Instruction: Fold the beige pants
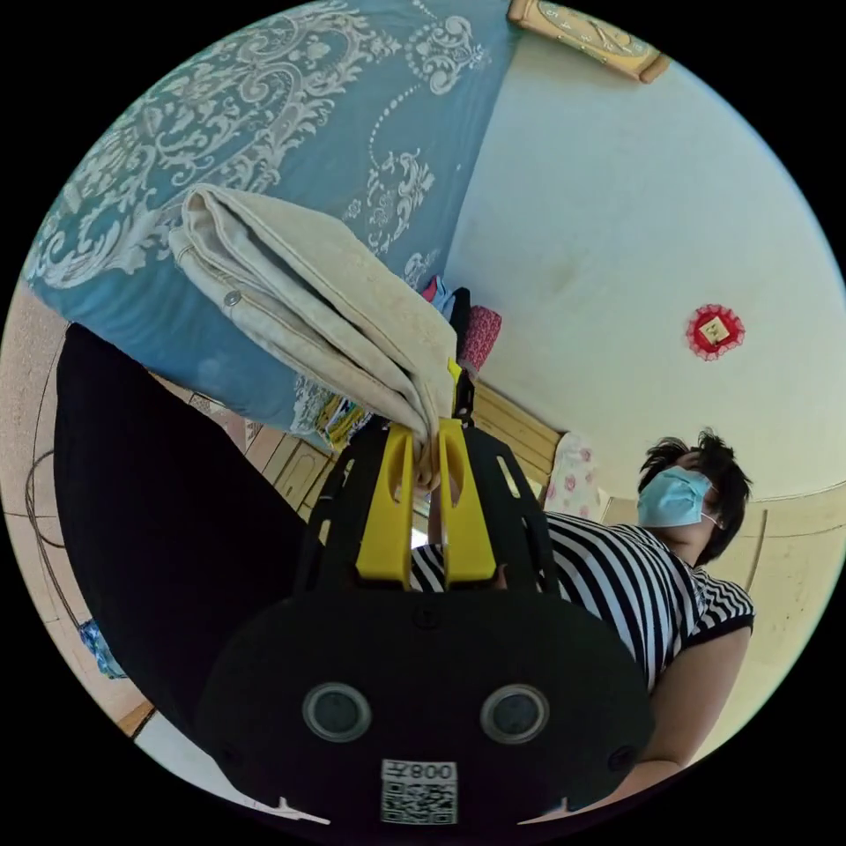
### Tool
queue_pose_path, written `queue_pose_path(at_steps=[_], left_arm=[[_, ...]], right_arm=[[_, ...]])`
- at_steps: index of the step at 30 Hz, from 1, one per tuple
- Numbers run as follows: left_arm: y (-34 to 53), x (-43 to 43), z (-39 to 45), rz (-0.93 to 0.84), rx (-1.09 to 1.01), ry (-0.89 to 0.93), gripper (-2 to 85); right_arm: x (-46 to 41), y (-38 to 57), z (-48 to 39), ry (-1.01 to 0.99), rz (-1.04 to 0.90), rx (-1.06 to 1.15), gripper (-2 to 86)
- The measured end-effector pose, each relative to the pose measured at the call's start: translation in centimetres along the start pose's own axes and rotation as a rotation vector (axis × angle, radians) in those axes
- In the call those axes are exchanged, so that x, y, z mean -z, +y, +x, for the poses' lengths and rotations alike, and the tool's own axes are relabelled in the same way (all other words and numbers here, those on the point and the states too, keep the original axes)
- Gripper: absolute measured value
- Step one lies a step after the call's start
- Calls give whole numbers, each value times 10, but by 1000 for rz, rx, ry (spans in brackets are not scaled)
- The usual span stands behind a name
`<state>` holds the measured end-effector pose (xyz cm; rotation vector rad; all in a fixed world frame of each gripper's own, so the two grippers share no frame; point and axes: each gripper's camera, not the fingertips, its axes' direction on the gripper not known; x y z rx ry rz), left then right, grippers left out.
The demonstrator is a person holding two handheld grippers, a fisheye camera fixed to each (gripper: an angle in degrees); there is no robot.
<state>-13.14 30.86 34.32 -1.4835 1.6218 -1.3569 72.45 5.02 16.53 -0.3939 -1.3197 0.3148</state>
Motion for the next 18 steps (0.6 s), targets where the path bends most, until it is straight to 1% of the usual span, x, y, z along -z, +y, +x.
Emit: queue_pose_path(at_steps=[4, 5, 7, 8, 10, 11, 13, 14, 16, 18], left_arm=[[-33, -79, 21, -232, -57, -65, 54], [-37, -90, 24, -265, -70, -75, 54], [-52, -139, 32, -395, -105, -118, 53], [-56, -152, 33, -427, -115, -130, 53], [-69, -204, 38, -542, -150, -162, 53], [-72, -217, 39, -568, -158, -168, 53], [-80, -274, 42, -673, -187, -185, 53], [-81, -288, 42, -698, -196, -190, 53], [-85, -346, 42, -794, -228, -210, 53], [-87, -388, 38, -850, -247, -221, 53]], right_arm=[[80, 99, -8, -16, 219, -45, 14], [90, 113, -9, -19, 250, -48, 14], [130, 174, -12, -30, 372, -63, 14], [139, 189, -13, -34, 402, -66, 14], [175, 249, -14, -53, 521, -74, 14], [184, 264, -14, -59, 550, -76, 14], [221, 324, -13, -89, 661, -83, 15], [230, 338, -13, -95, 685, -83, 15], [266, 393, -10, -107, 766, -86, 15], [293, 429, -6, -115, 812, -84, 14]])
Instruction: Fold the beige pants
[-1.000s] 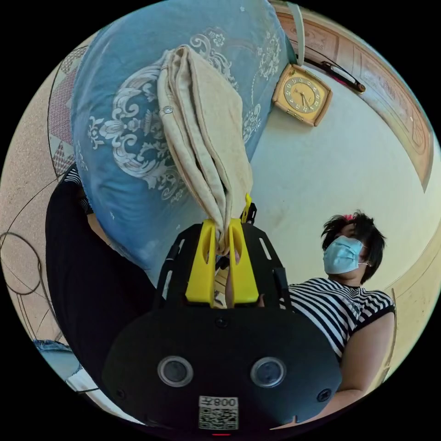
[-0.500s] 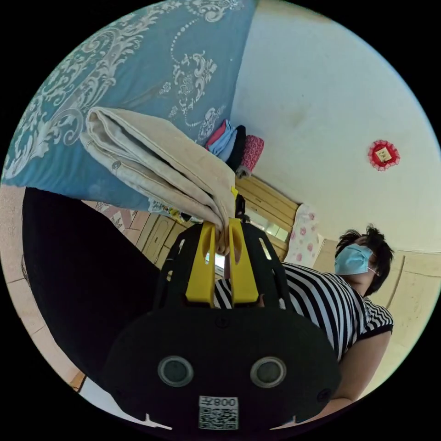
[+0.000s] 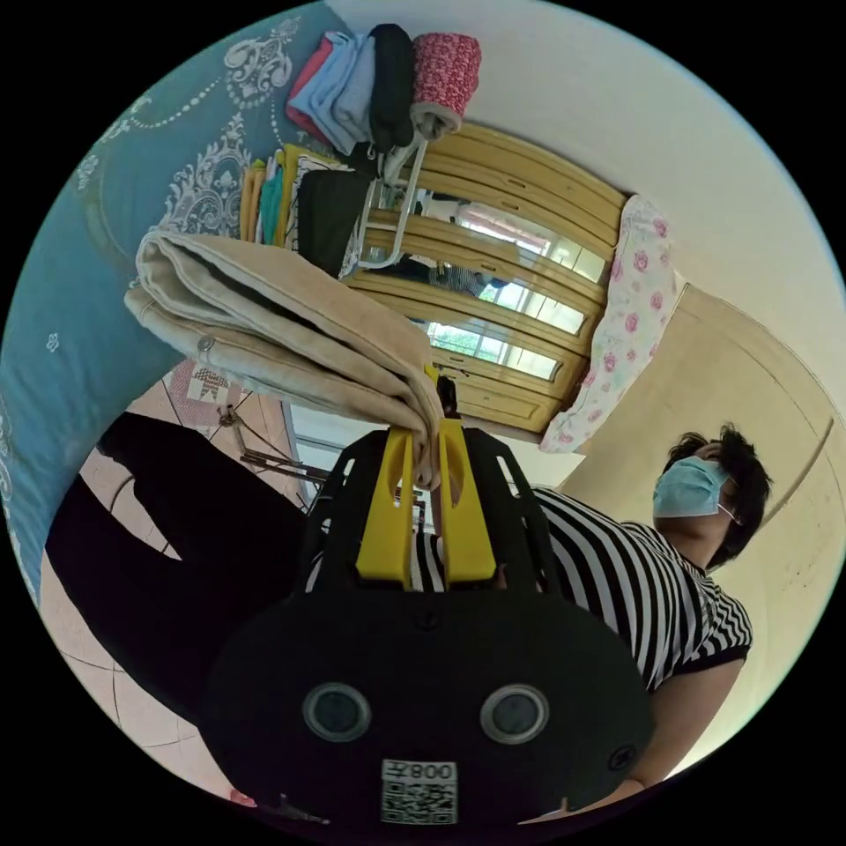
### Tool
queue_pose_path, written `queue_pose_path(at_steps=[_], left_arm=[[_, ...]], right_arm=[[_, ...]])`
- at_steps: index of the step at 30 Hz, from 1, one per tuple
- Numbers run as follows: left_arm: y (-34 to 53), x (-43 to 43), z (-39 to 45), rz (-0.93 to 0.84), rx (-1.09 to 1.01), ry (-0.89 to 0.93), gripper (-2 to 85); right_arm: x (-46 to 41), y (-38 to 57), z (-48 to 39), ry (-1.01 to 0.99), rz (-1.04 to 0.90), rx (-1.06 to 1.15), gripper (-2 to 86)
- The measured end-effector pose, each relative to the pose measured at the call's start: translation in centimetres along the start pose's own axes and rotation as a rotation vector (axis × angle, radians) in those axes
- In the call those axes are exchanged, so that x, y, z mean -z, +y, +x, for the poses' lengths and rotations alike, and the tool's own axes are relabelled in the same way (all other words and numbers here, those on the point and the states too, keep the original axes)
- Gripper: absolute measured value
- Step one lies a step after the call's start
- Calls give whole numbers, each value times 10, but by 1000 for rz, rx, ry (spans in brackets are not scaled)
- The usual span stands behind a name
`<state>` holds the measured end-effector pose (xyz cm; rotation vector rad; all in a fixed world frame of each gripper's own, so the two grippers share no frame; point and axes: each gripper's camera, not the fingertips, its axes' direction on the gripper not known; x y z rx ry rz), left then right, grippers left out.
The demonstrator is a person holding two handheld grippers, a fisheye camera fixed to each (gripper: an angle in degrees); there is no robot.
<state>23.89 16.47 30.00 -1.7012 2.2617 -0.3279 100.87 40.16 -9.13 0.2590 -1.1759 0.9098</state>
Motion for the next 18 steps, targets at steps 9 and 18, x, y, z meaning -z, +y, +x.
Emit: queue_pose_path(at_steps=[9, 18], left_arm=[[-142, -140, -22, -69, -43, -55, 54], [-290, -285, -54, -53, -63, -54, 55]], right_arm=[[223, -21, 24, -88, 68, 31, 12], [446, -87, 31, -126, 106, 110, 11]])
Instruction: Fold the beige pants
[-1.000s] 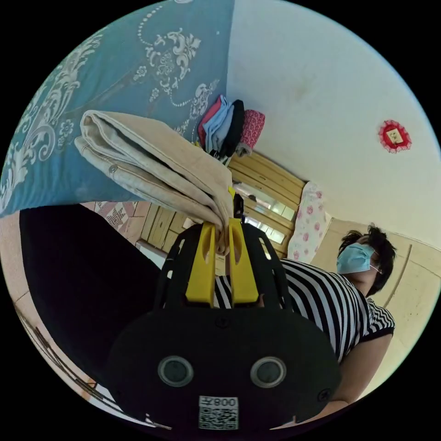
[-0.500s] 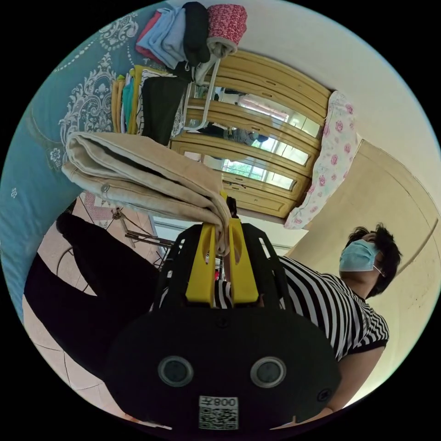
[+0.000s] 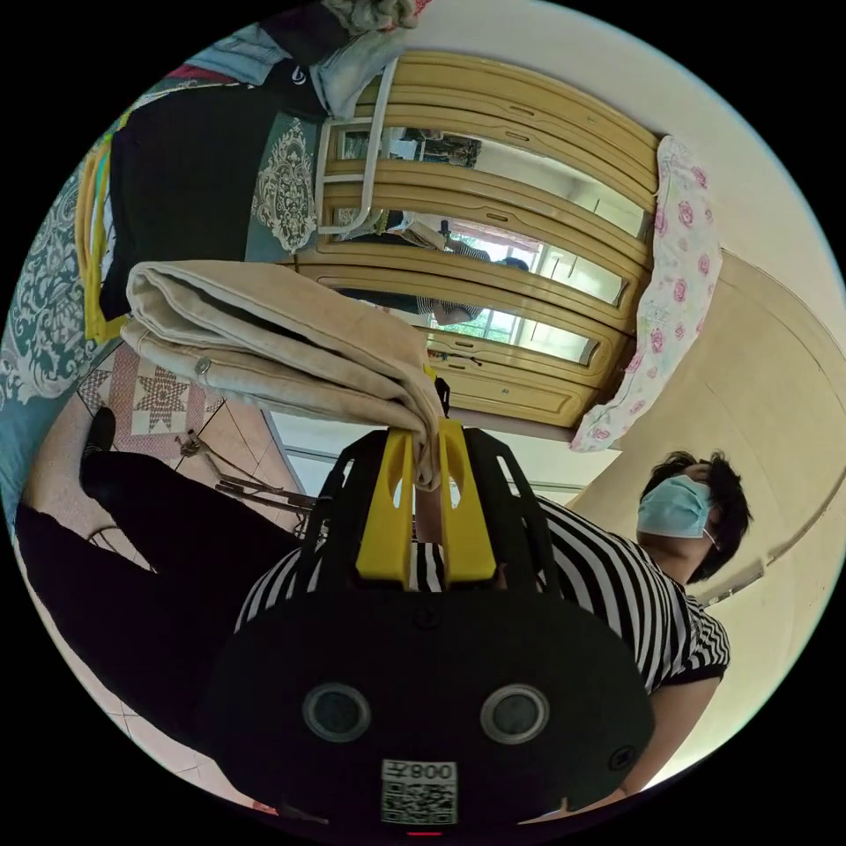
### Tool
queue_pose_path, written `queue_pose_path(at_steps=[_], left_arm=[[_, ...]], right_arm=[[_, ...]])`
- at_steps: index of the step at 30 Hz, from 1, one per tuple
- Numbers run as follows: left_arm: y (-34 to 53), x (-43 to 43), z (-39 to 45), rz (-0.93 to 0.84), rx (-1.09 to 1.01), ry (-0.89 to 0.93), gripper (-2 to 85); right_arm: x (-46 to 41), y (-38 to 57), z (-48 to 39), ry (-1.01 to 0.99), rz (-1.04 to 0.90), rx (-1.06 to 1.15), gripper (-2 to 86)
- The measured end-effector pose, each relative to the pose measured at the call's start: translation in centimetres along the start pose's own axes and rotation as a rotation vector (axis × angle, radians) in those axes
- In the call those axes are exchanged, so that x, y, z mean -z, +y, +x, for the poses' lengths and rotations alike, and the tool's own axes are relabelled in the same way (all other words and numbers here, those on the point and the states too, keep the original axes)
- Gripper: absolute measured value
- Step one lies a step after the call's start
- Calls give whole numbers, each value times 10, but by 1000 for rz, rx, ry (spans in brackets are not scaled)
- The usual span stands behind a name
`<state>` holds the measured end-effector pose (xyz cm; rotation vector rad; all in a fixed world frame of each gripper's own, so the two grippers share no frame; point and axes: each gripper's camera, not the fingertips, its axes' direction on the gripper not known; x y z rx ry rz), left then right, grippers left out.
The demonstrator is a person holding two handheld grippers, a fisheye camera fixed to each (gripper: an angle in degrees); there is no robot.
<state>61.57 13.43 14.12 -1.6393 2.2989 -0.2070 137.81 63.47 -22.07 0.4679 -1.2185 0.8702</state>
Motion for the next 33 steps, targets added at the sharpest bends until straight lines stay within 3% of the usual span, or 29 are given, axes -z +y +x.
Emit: queue_pose_path(at_steps=[10, 18, 23, 33], left_arm=[[-207, -70, -52, -135, -32, -4, 56], [-367, -97, -85, -235, -92, -27, 55], [-454, -101, -116, -182, -60, -62, 55], [-637, -101, -152, 52, -105, -215, 57]], right_arm=[[150, -100, -14, 77, 133, -31, 13], [221, -198, -28, 149, 206, -25, 13], [246, -283, -14, 141, 188, -59, 12], [259, -519, 1, 113, -31, 29, 12]])
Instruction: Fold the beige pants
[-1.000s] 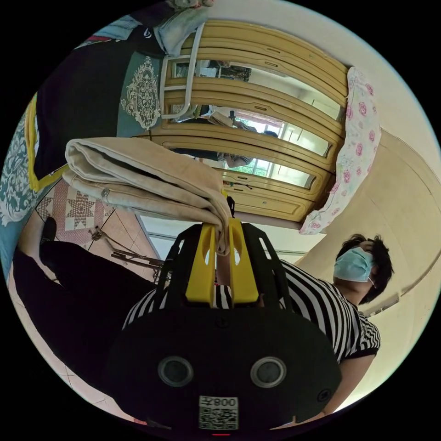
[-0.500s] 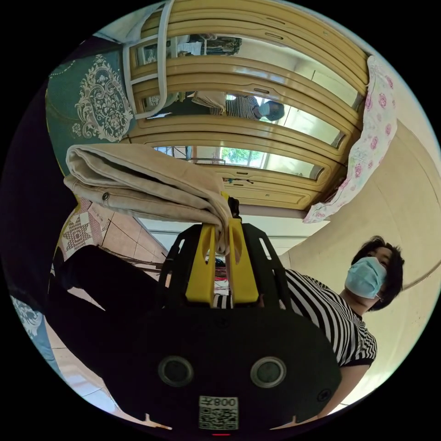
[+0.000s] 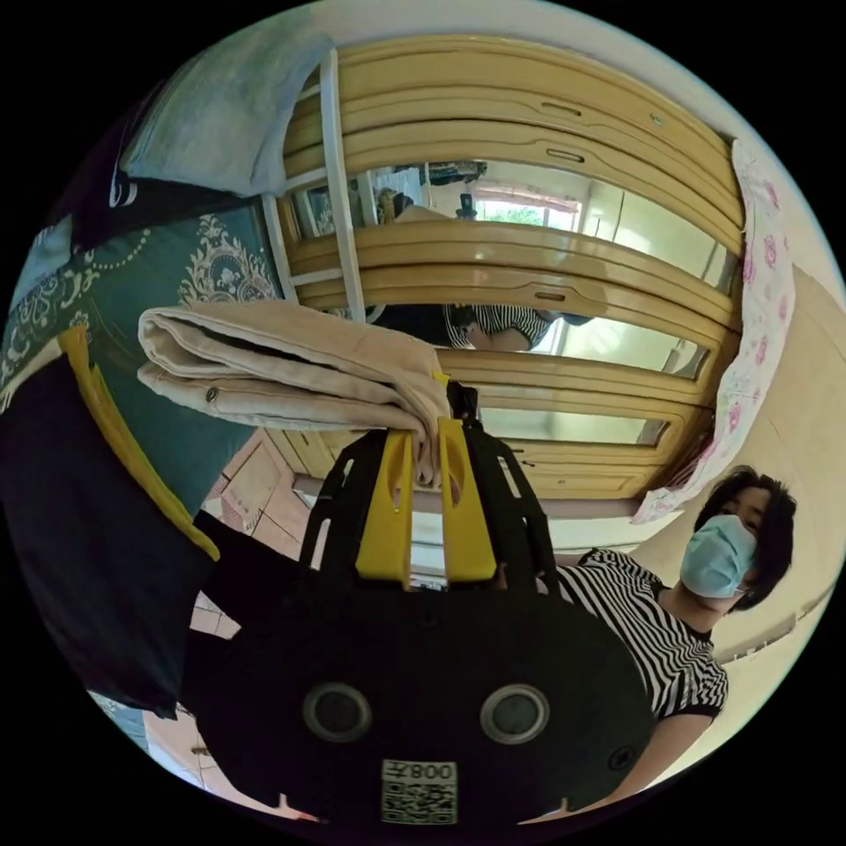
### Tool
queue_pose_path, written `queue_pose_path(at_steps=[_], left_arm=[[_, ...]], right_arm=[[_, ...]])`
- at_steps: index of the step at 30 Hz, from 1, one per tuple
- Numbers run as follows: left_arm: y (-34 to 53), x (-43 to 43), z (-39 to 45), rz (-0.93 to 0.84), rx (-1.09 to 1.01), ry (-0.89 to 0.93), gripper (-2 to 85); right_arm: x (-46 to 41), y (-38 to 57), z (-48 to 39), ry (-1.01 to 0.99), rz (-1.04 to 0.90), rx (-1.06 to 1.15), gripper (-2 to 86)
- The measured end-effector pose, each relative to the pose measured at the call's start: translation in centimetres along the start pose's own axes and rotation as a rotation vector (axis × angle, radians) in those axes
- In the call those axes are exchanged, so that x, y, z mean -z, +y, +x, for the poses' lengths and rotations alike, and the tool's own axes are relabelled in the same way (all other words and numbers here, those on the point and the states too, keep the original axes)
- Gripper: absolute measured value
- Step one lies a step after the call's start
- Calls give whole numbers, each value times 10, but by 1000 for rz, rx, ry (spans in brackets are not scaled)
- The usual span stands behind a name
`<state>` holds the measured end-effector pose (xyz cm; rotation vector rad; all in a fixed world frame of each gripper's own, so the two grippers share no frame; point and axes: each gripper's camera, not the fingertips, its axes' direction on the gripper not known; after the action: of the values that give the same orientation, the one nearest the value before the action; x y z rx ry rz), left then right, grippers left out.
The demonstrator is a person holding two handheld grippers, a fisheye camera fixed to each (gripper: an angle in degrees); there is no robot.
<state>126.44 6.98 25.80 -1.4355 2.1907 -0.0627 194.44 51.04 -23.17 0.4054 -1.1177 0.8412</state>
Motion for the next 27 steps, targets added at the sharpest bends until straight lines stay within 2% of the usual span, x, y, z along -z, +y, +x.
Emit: queue_pose_path(at_steps=[5, 11, 13, 16, 21, 27], left_arm=[[-62, -20, -35, 39, -14, -120, 58], [-104, -76, -161, 43, 242, -241, 59], [-112, -102, -208, -20, 381, -300, 59], [-122, -132, -233, -111, 386, -347, 60], [-138, -158, -259, -147, 412, -299, 65], [-156, -186, -289, -277, 490, -422, 69]], right_arm=[[0, -80, 6, 70, -65, 44, 14], [-24, -134, 87, 314, -169, -145, 16], [-33, -143, 118, 388, -229, -259, 18], [-32, -155, 123, 410, -236, -269, 20], [-33, -184, 121, 404, -240, -279, 24], [-53, -204, 126, 473, -271, -361, 27]])
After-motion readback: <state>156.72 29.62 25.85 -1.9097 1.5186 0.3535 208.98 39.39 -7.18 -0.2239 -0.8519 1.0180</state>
